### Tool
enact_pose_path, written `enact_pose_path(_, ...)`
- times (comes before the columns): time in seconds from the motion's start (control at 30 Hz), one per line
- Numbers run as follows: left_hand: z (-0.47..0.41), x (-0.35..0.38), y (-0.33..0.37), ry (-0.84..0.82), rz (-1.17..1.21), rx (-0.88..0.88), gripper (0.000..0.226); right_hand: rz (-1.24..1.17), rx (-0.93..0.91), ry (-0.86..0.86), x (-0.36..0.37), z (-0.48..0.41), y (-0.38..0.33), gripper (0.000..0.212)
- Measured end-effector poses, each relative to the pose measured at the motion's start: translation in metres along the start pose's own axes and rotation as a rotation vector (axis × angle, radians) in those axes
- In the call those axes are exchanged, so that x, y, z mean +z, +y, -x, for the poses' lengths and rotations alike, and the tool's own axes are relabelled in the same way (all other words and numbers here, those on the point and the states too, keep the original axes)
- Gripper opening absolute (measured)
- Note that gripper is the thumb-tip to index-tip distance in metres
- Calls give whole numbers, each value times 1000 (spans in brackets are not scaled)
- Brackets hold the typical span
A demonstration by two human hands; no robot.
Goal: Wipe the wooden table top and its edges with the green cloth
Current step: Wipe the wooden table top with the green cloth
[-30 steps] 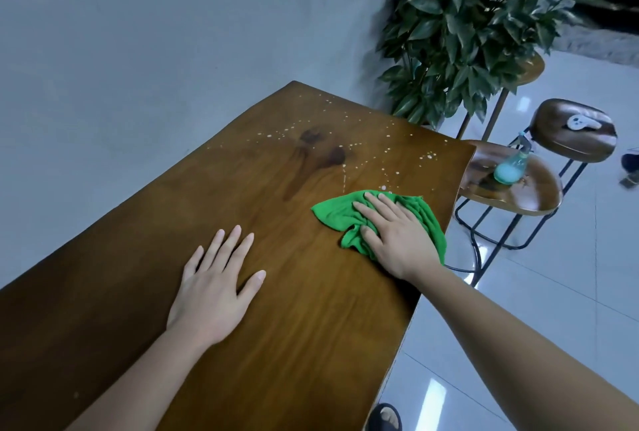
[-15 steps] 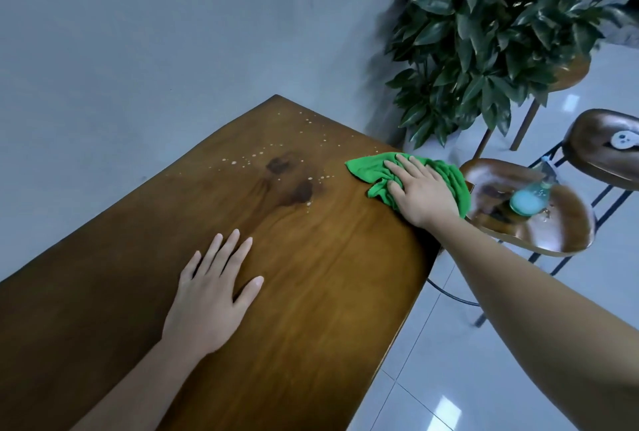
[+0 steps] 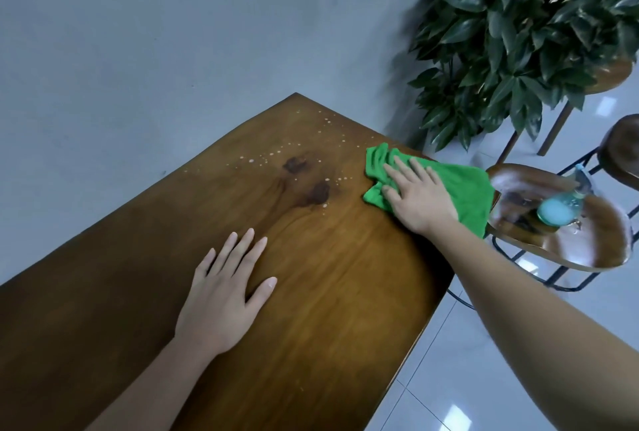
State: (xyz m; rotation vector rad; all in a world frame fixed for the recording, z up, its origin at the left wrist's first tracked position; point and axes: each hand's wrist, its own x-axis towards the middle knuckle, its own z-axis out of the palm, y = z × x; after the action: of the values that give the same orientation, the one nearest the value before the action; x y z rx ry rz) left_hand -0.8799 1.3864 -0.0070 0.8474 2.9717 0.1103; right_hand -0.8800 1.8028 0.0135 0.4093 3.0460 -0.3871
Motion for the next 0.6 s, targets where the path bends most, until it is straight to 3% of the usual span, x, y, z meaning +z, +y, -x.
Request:
enact_pose_path(0.33,0,3,-1,21,-26,1,79,47,-447,-85,44,54,-143,68)
enact_pose_path(0.47,-1,2,0,20,-22,-8,80,22,-543,-104,41,23,-138,66)
enact_pose_path(0.6,-1,0,1,18,-3,-13,77,19,-447,-77,26,-38,-107,62)
